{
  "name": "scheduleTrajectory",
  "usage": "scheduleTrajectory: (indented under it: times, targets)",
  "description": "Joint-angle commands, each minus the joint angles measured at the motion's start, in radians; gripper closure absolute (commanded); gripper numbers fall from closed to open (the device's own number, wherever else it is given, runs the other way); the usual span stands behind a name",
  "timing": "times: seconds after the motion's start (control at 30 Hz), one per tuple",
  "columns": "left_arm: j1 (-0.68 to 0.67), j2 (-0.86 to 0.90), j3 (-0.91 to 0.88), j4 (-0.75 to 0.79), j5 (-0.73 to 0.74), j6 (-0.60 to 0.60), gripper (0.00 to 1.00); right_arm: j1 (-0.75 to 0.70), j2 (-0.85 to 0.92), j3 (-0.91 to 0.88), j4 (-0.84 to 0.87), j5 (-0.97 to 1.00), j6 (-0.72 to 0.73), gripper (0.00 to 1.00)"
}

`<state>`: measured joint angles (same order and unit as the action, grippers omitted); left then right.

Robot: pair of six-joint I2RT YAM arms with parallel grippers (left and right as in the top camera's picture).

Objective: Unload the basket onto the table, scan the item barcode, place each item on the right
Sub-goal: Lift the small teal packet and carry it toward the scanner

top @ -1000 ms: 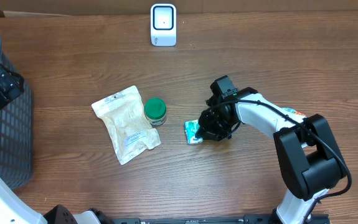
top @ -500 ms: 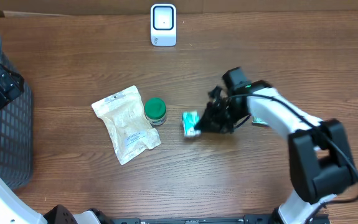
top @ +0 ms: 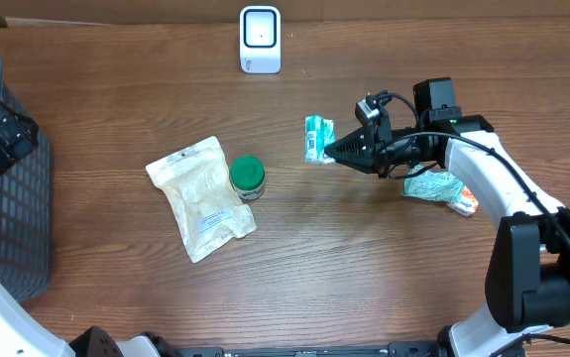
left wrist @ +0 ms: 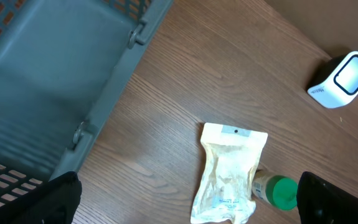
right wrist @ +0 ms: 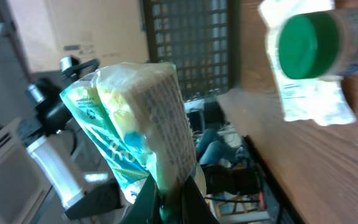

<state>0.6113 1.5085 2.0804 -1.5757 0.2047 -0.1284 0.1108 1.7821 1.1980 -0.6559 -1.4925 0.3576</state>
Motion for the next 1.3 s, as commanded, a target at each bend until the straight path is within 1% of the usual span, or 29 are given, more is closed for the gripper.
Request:
scheduleTrajectory:
  times: [0.0, 0.23, 0.4, 0.57, 0.67, 0.8, 0.9, 0.93, 1.07, 1.2, 1.27]
  targets:
    - [0.003, 0.003, 0.009, 0.002, -0.003, -0.010, 0.00, -0.008, -0.015, 0.015, 0.030, -0.077, 0.078, 0.96]
    - [0.003, 0.003, 0.009, 0.002, -0.003, -0.010, 0.00, -0.008, -0.015, 0.015, 0.159, -0.077, 0.250, 0.96]
    - [0.003, 0.003, 0.009, 0.002, -0.003, -0.010, 0.00, -0.008, -0.015, 0.015, 0.291, -0.077, 0.380, 0.96]
    - [0.003, 0.003, 0.009, 0.002, -0.003, -0.010, 0.01, -0.007, -0.015, 0.015, 0.368, -0.075, 0.397, 0.96]
    - [0.003, 0.003, 0.009, 0.002, -0.003, -0.010, 0.00, -0.006, -0.015, 0.015, 0.394, -0.039, 0.397, 0.96]
    - [0.003, 0.003, 0.009, 0.002, -0.003, -0.010, 0.00, 0.012, -0.015, 0.013, 0.381, 0.089, 0.377, 0.96]
    - [0.003, 0.003, 0.009, 0.002, -0.003, -0.010, 0.00, 0.029, -0.014, 0.013, 0.329, 0.195, 0.335, 0.96]
    - [0.003, 0.003, 0.009, 0.002, -0.003, -0.010, 0.01, 0.042, -0.014, 0.013, 0.261, 0.311, 0.279, 0.96]
    - [0.003, 0.003, 0.009, 0.002, -0.003, -0.010, 0.00, 0.074, -0.014, 0.013, 0.117, 0.591, 0.194, 0.96]
    - [0.003, 0.003, 0.009, 0.002, -0.003, -0.010, 0.01, 0.104, -0.014, 0.029, 0.055, 0.747, 0.159, 0.96]
    - [0.003, 0.003, 0.009, 0.002, -0.003, -0.010, 0.00, 0.119, -0.014, 0.071, 0.005, 0.815, 0.148, 0.96]
